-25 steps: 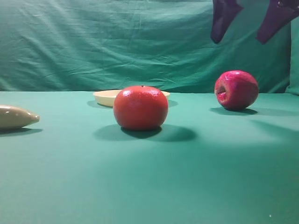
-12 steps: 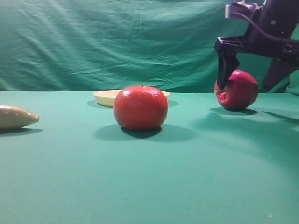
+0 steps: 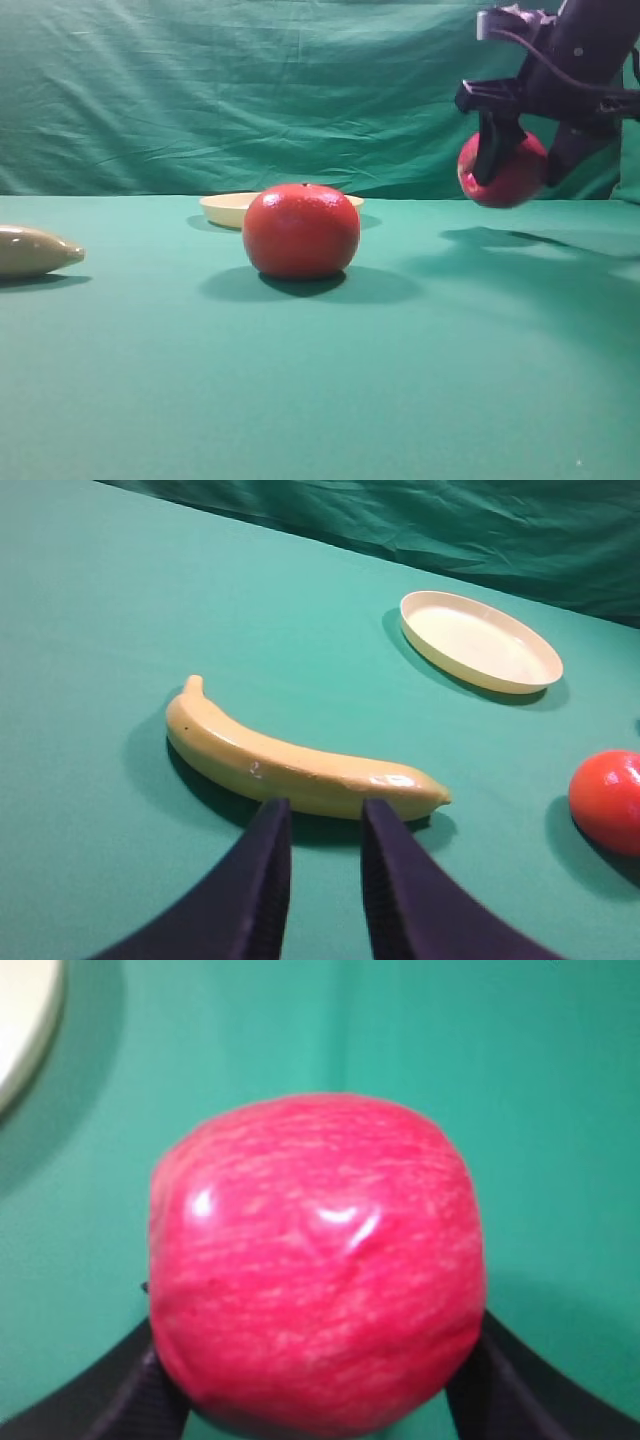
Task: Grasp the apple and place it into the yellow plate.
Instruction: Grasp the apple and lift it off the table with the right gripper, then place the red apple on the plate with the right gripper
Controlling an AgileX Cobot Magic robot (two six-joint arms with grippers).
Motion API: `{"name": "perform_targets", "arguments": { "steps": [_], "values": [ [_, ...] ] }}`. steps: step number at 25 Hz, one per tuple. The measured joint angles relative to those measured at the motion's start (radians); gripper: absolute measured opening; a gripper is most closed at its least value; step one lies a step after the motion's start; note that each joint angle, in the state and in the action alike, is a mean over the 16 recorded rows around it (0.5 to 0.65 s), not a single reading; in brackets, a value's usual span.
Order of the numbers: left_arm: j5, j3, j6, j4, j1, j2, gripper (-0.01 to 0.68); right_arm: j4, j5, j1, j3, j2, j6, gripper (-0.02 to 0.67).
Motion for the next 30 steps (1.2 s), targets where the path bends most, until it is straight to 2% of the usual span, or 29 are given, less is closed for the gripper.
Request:
{"name": "perform_targets", "arguments": {
  "steps": [10,20,23,26,30],
  "values": [
    [0.000,0.000,0.000,0.000,0.000,0.000,0.157,0.000,-0.062,0.149,-0.173,0.170,-0.092,0.446],
    [0.000,0.000,0.000,0.000,0.000,0.000,0.157,-0.005,-0.103,0.173,-0.225,0.238,-0.139,0.573],
    [0.000,0.000,0.000,0.000,0.000,0.000,0.157,-0.008,-0.085,0.173,-0.230,0.214,-0.151,0.588],
    [0.000,0.000,0.000,0.000,0.000,0.000,0.157,-0.011,-0.044,0.173,-0.234,0.172,-0.162,0.557],
    [0.000,0.000,0.000,0.000,0.000,0.000,0.157,-0.014,0.056,0.173,-0.238,0.092,-0.168,0.416]
  ]
}}
